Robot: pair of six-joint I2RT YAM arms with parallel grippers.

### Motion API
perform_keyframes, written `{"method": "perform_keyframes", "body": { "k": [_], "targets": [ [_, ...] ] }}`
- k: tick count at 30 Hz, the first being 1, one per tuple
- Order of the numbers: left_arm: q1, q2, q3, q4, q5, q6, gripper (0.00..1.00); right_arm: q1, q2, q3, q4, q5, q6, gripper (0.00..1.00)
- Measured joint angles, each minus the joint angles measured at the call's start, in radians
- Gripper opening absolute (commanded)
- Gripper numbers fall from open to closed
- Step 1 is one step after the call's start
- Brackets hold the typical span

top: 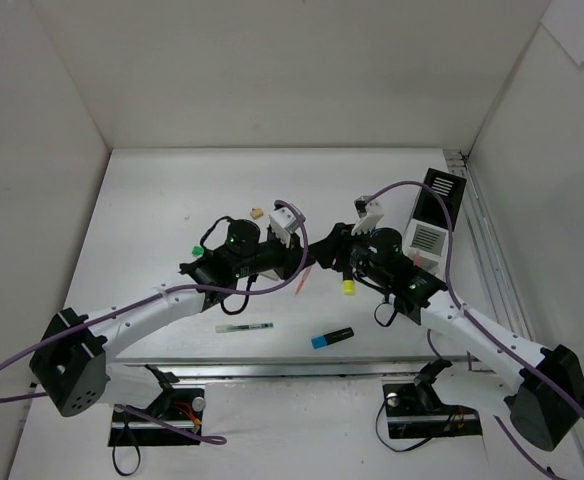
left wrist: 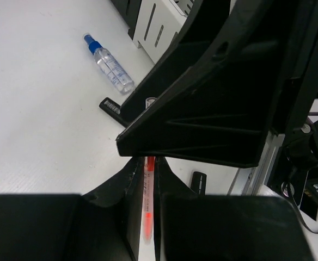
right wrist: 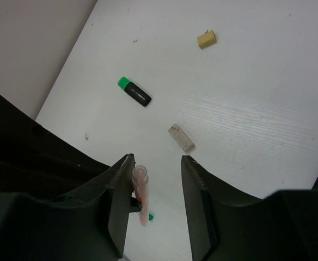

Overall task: Sort the stationery into containers
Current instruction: Place the pen in the storage box.

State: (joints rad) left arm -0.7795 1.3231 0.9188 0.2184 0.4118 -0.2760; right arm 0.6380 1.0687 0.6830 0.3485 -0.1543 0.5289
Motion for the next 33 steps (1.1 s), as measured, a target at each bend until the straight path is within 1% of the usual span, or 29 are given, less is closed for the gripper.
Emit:
{"method": "perform_keyframes", "body": {
  "k": [1, 2, 3, 4, 5, 6, 7, 8, 9, 10, 11, 12, 13, 15, 18, 21, 23, 25, 27, 29, 33],
  "targets": [
    [-0.007, 0.007, 0.006, -0.003, -0.003, 0.0, 0.0, 0.002, 0.007, 0.0, 0.003, 0.002, 0.002, 0.3],
    [-0.012, 0.013, 0.01, -0.003, -0.01, 0.002, 0.0, 0.004, 0.012, 0.0, 0.007, 0.0, 0.009, 0.13],
    [-0.018, 0.021, 0.017, -0.005, -0.016, 0.005, 0.0, 0.005, 0.014, 0.0, 0.012, -0.003, 0.011, 0.05],
    [-0.025, 0.031, 0.024, -0.005, -0.023, 0.008, 0.0, 0.005, 0.014, 0.001, 0.018, -0.007, 0.015, 0.0],
    [-0.029, 0.037, 0.032, -0.007, -0.031, 0.011, 0.0, 0.005, 0.013, 0.003, 0.019, -0.001, 0.014, 0.0],
    [-0.031, 0.04, 0.037, -0.01, -0.04, 0.011, 0.07, 0.005, 0.011, 0.003, 0.018, 0.002, 0.017, 0.0],
    [-0.032, 0.042, 0.045, -0.013, -0.042, 0.011, 0.19, 0.005, 0.007, 0.003, 0.019, 0.01, 0.016, 0.0],
    [-0.034, 0.043, 0.053, -0.017, -0.045, 0.01, 0.34, 0.006, -0.001, 0.003, 0.018, 0.018, 0.013, 0.0],
    [-0.035, 0.043, 0.059, -0.021, -0.049, 0.015, 0.63, 0.006, -0.015, 0.005, 0.006, 0.031, 0.004, 0.0],
    [-0.037, 0.041, 0.066, -0.028, -0.053, 0.016, 0.74, 0.007, -0.035, 0.008, -0.015, 0.054, -0.008, 0.0],
    [-0.038, 0.036, 0.069, -0.036, -0.06, 0.011, 0.83, 0.01, -0.06, 0.011, -0.039, 0.084, -0.021, 0.0],
    [-0.039, 0.027, 0.069, -0.05, -0.071, 0.006, 0.96, 0.011, -0.093, 0.015, -0.068, 0.118, -0.037, 0.0],
    [-0.039, 0.012, 0.068, -0.072, -0.089, 0.0, 0.99, 0.012, -0.13, 0.02, -0.102, 0.166, -0.055, 0.0],
    [-0.039, -0.027, 0.062, -0.111, -0.135, -0.029, 1.0, 0.011, -0.218, 0.033, -0.167, 0.279, -0.09, 0.0],
    [-0.023, -0.131, 0.008, -0.183, -0.219, -0.115, 0.99, 0.008, -0.359, 0.048, -0.258, 0.499, -0.148, 0.0],
    [0.026, -0.22, -0.068, -0.276, -0.28, -0.233, 1.0, 0.003, -0.479, 0.048, -0.33, 0.713, -0.209, 0.0],
    [0.06, -0.256, -0.132, -0.328, -0.306, -0.305, 1.0, -0.004, -0.52, 0.048, -0.356, 0.847, -0.247, 0.0],
    [0.085, -0.271, -0.21, -0.365, -0.316, -0.37, 0.99, -0.013, -0.518, 0.045, -0.371, 0.955, -0.283, 0.0],
    [0.089, -0.268, -0.269, -0.411, -0.314, -0.419, 0.99, -0.031, -0.49, 0.04, -0.377, 1.025, -0.313, 0.0],
    [0.087, -0.256, -0.302, -0.456, -0.308, -0.462, 1.0, -0.053, -0.447, 0.029, -0.367, 1.056, -0.335, 0.0],
    [0.087, -0.244, -0.312, -0.492, -0.301, -0.523, 1.0, -0.11, -0.366, -0.036, -0.304, 1.052, -0.359, 0.0]
  ]
}}
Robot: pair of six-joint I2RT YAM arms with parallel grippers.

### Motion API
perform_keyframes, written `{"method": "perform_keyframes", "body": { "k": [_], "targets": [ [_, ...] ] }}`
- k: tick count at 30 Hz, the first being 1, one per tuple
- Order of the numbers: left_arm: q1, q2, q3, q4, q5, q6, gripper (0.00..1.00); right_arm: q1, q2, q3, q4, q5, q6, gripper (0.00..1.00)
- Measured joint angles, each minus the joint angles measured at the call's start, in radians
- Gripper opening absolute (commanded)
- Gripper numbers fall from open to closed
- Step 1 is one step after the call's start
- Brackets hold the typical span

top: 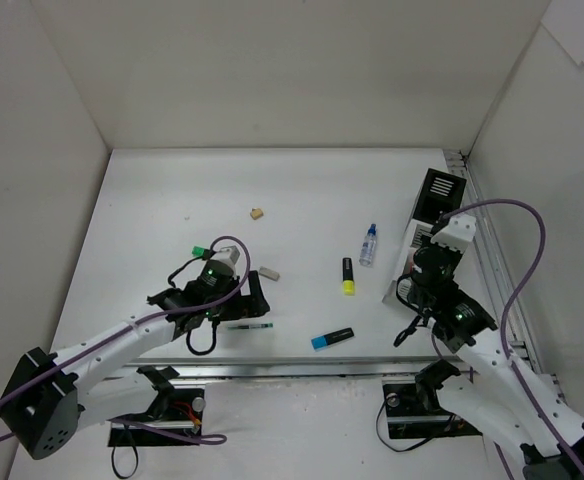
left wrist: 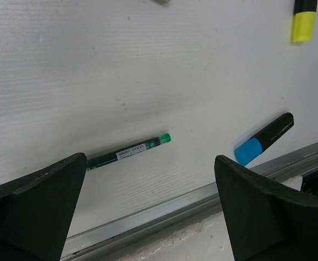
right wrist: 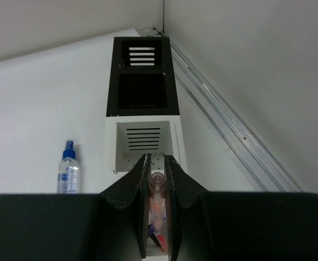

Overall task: Sort the stationery into containers
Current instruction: Place the pen in the storage box, then pick up the pen from the center of the board.

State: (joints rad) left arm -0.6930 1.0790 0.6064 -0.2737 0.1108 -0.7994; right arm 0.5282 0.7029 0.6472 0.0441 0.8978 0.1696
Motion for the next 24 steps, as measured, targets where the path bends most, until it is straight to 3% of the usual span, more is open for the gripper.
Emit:
{"method": "perform_keyframes", "body": {
  "k": [6, 11, 12, 13, 24],
  "targets": [
    [0.0, -0.02, -0.002, -0.022, -0.002, -0.061, 0.99, -0.032, 0.069, -0.089, 0.087, -0.05, -0.009, 0.01],
    [0.0, -0.042, -0.011, -0.072, -0.021, -0.129, 0.99, -0.039, 0.069, -0.097, 0.061, -0.104, 0.06, 0.7],
    [0.0, -0.042, -0.012, -0.087, -0.026, -0.145, 0.99, -0.039, 0.064, -0.096, 0.045, -0.112, 0.073, 0.76],
    [0.0, -0.042, -0.012, -0.1, -0.028, -0.159, 1.0, -0.039, 0.058, -0.093, 0.027, -0.118, 0.085, 0.96],
    [0.0, -0.04, -0.012, -0.312, -0.05, -0.403, 0.99, -0.039, 0.006, 0.009, -0.026, -0.197, 0.117, 0.98]
  ]
}}
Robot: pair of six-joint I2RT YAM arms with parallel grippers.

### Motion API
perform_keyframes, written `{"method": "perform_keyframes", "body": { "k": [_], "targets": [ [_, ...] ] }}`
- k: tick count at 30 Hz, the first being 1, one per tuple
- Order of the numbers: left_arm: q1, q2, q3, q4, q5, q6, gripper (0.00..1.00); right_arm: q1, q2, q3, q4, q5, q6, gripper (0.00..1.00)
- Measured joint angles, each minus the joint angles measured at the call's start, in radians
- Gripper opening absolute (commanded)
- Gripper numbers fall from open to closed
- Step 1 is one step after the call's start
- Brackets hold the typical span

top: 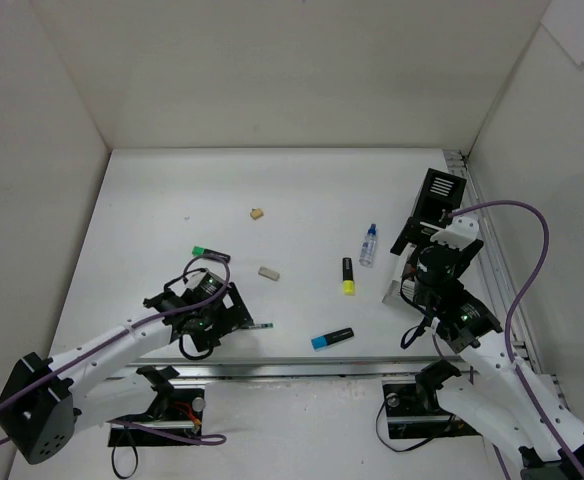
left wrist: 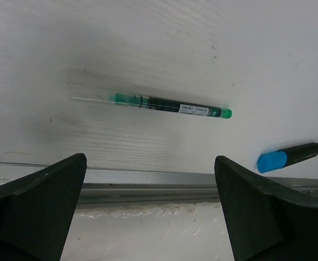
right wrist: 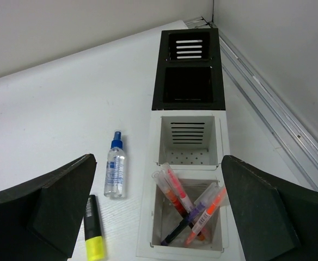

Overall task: Sort the stationery into containers
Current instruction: Pick up the pen from the center of the board.

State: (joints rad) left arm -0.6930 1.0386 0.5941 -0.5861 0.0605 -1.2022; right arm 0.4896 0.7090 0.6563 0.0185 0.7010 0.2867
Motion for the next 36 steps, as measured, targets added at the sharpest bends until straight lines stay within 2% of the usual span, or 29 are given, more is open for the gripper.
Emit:
{"method": "perform_keyframes", "body": {
  "k": [9, 15, 18, 19, 21, 22, 24, 25, 27, 28, 29, 34, 36],
  "targets": [
    [0.0, 0.151, 0.015, -0.008, -0.075, -0.212, 0.97, 0.0, -0.031, 0.001, -0.006, -0.005, -0.007, 0.98],
    [0.002, 0.282, 0.12, -0.015, -0.156, -0.31, 0.92, 0.0, -0.107, -0.014, -0.008, 0.008, -0.01, 0.98],
    [0.015, 0.36, 0.19, -0.006, -0.18, -0.327, 0.8, 0.0, -0.112, -0.014, -0.01, 0.019, -0.016, 0.98],
    [0.022, 0.383, 0.203, 0.0, -0.184, -0.328, 0.72, 0.0, -0.111, -0.014, -0.013, 0.025, -0.019, 0.98],
    [0.035, 0.43, 0.216, 0.021, -0.184, -0.328, 0.66, 0.0, -0.111, -0.014, -0.02, 0.035, -0.022, 0.98],
    [0.042, 0.446, 0.228, 0.015, -0.174, -0.326, 0.58, 0.0, -0.111, -0.015, -0.023, 0.039, -0.023, 0.98],
    [0.047, 0.466, 0.238, 0.036, -0.162, -0.32, 0.5, 0.0, -0.111, -0.015, -0.025, 0.048, -0.024, 0.98],
    [0.048, 0.476, 0.246, 0.039, -0.152, -0.317, 0.39, 0.0, -0.111, -0.015, -0.026, 0.052, -0.026, 0.98],
    [0.048, 0.499, 0.256, 0.058, -0.129, -0.307, 0.25, 0.0, -0.111, -0.015, -0.027, 0.057, -0.026, 0.98],
    [0.048, 0.509, 0.261, 0.071, -0.117, -0.3, 0.06, 0.0, -0.111, -0.015, -0.027, 0.058, -0.026, 0.98],
    [0.048, 0.522, 0.268, 0.081, -0.108, -0.296, 0.0, 0.0, -0.111, -0.015, -0.028, 0.058, -0.027, 0.98],
    [0.048, 0.601, 0.351, 0.114, -0.096, -0.227, 0.0, 0.0, -0.111, -0.015, -0.032, 0.008, -0.045, 0.98],
    [0.048, 0.63, 0.384, 0.141, -0.093, -0.151, 0.0, 0.001, -0.116, -0.015, -0.041, -0.051, -0.055, 0.98]
  ]
}}
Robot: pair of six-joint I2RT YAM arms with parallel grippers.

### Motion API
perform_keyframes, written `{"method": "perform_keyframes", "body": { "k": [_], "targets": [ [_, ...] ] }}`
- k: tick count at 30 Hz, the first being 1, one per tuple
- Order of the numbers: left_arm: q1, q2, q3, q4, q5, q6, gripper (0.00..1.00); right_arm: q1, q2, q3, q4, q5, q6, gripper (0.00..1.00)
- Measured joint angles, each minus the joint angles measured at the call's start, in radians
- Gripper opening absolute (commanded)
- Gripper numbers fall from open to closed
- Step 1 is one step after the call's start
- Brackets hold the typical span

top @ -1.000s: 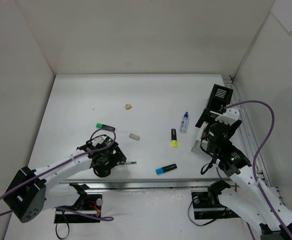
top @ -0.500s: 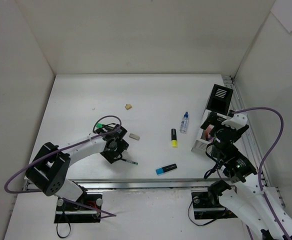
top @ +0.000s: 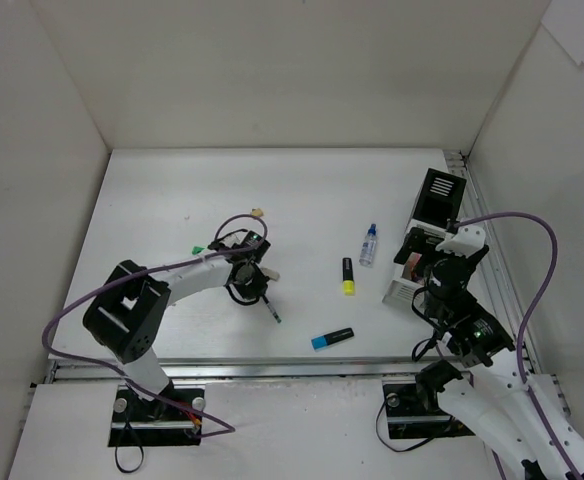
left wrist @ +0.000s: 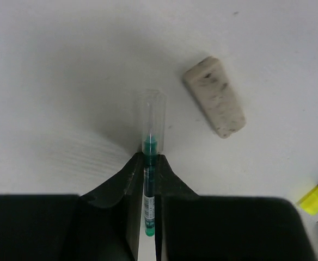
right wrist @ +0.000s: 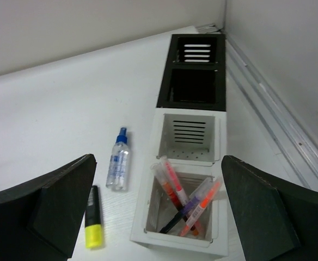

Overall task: Sort the stationery into containers
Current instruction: Pick up the pen from the center of the board, then place the pen in the storage box.

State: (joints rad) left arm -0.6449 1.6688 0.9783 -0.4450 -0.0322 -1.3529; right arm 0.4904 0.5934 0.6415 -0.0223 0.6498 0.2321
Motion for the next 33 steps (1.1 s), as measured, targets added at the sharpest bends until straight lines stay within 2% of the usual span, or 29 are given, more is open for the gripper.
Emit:
{"method": "perform_keyframes", "body": {
  "k": [4, 7, 13, 17, 21, 27, 32, 33],
  "targets": [
    [-0.001, 0.047, 0.076, 0.047, 0.01, 0.204, 0.0, 0.0, -0.023, 0.0, -0.018, -0.152, -0.01, 0.98],
    [-0.01, 0.021, 0.097, 0.116, 0.019, 0.388, 0.0, 0.0, -0.042, 0.002, -0.031, -0.291, -0.01, 0.98],
    [-0.07, -0.206, 0.057, 0.302, 0.214, 0.79, 0.0, 0.0, -0.009, 0.012, -0.033, -0.539, 0.013, 0.98],
    [-0.128, -0.345, 0.014, 0.387, 0.313, 0.988, 0.0, 0.002, 0.057, 0.011, 0.039, -0.686, 0.059, 0.98],
    [-0.152, -0.385, -0.002, 0.407, 0.369, 1.094, 0.0, 0.026, 0.131, -0.016, 0.188, -0.79, 0.134, 0.98],
    [-0.154, -0.375, -0.005, 0.406, 0.387, 1.145, 0.0, 0.115, 0.294, -0.033, 0.347, -0.832, 0.216, 0.98],
    [-0.161, -0.375, -0.006, 0.39, 0.375, 1.151, 0.0, 0.212, 0.403, -0.031, 0.399, -0.779, 0.24, 0.89],
    [-0.164, -0.374, -0.006, 0.387, 0.372, 1.151, 0.0, 0.221, 0.418, -0.029, 0.404, -0.758, 0.243, 0.85]
  ]
}}
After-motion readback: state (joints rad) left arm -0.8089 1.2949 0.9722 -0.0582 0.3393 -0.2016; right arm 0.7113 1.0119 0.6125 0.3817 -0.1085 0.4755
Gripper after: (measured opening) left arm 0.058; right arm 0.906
